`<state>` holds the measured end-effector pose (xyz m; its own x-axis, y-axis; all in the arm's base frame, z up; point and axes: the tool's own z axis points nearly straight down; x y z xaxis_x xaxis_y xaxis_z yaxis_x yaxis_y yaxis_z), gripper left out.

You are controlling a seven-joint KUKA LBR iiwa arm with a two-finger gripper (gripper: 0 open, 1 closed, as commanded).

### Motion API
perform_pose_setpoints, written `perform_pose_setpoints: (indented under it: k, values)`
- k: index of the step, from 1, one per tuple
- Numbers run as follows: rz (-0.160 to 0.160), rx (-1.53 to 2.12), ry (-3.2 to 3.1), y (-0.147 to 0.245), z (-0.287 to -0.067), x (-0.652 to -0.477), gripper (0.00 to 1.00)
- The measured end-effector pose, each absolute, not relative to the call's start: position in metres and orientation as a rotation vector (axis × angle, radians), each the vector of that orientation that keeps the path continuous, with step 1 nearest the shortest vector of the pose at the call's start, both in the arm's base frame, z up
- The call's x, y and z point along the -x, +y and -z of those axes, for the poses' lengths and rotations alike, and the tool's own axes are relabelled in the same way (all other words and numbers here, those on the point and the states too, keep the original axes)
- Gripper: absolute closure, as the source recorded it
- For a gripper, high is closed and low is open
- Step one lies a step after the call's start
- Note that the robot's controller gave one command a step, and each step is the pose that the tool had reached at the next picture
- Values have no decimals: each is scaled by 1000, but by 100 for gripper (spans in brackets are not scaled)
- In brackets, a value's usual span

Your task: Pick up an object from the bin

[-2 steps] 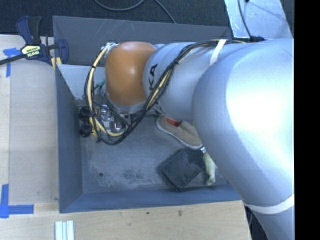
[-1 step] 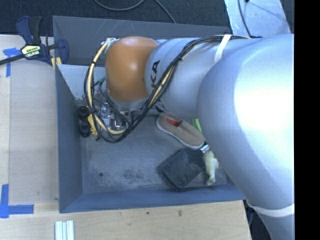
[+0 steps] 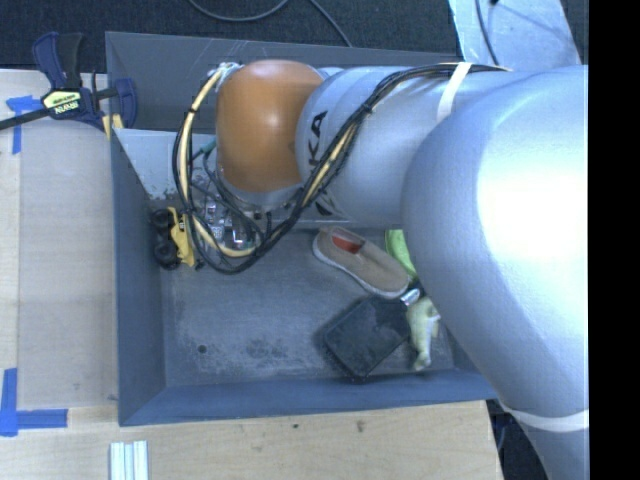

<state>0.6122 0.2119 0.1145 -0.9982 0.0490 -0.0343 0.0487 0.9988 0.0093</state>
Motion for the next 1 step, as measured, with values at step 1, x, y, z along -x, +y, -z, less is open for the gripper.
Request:
perform_pose_setpoints:
  k: [1]
  values:
    - [-5, -94, 3110, 224, -100, -610, 100]
